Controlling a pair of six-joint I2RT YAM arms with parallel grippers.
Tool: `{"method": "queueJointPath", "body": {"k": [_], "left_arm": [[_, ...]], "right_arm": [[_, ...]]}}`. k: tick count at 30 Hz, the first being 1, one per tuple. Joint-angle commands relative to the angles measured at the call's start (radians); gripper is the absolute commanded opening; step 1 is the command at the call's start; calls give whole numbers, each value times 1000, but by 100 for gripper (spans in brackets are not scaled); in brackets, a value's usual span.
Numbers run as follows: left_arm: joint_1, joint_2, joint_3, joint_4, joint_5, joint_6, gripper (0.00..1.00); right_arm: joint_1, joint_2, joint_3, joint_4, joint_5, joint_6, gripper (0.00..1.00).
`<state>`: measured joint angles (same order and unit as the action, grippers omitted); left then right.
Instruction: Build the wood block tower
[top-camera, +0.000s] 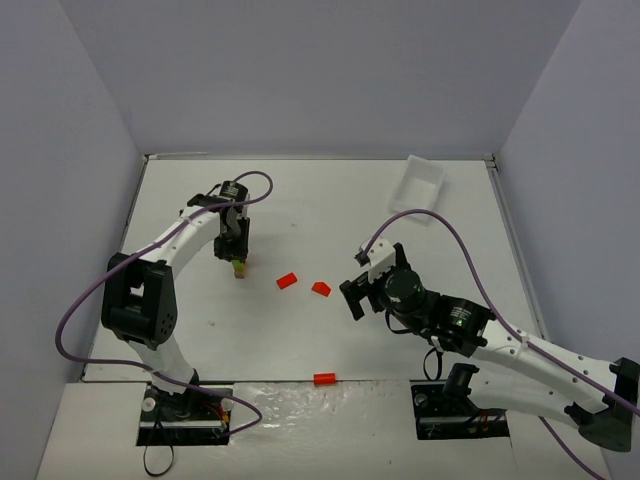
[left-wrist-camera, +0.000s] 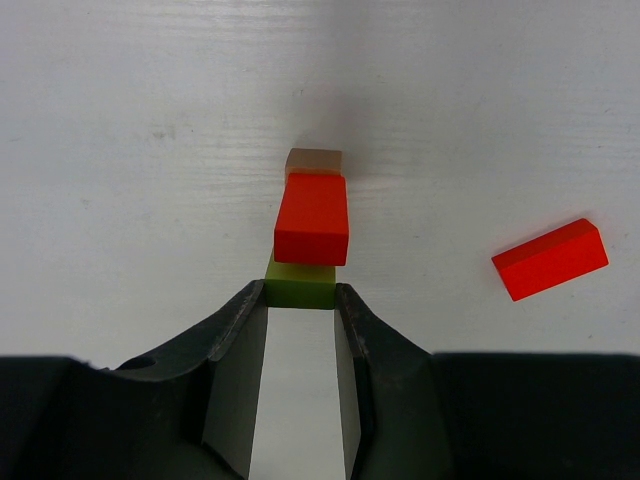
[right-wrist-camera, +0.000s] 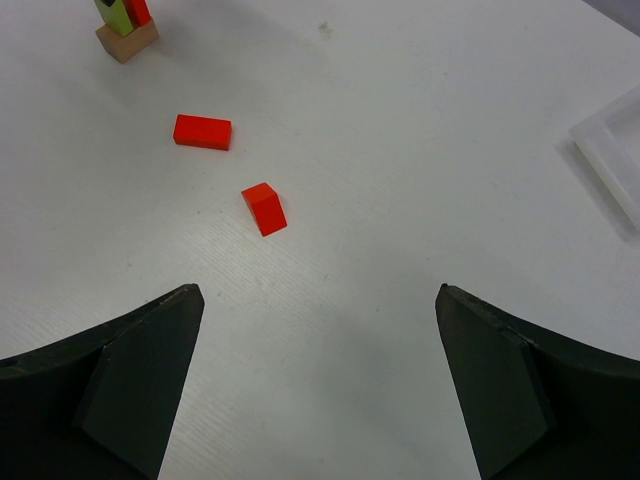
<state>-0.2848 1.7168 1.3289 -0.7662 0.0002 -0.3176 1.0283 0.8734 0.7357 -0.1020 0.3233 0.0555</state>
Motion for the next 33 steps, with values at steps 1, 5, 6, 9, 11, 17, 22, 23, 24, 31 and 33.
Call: {"method": "queueJointPath", "body": {"k": [1,5,6,9,11,17,22,23,24,31,33], "left_arm": [[9,-42,41,7,0,9,13],[6,-47,41,8,0,9,13],[7,-48,41,7,0,9,13],[7,-46,43,7,0,11,13],[7,-46,43,7,0,11,13],[7,-47,41,8,0,14,14],[6,-49,41,7,24,10,14],[6,-50,41,7,24,11,14],[6,-51,41,7,24,11,14],[6,-56,43,7,14,10,14],[6,-55,43,4,8,12,14]], "right_arm": [[-2,6,25,41,-1,9,100],[-2,5,25,40,0,8,100],[-2,5,25,40,0,9,100],[-2,7,27,39,-1,9,100],[-3,10,27,39,-1,7,100],[-2,12,27,39,-1,9,100],[-2,13,24,40,-2,9,100],[-2,13,24,39,-3,10,100],[-2,13,24,39,-4,12,100],[-2,10,24,40,-4,10,100],[-2,10,24,39,-4,12,100]]}}
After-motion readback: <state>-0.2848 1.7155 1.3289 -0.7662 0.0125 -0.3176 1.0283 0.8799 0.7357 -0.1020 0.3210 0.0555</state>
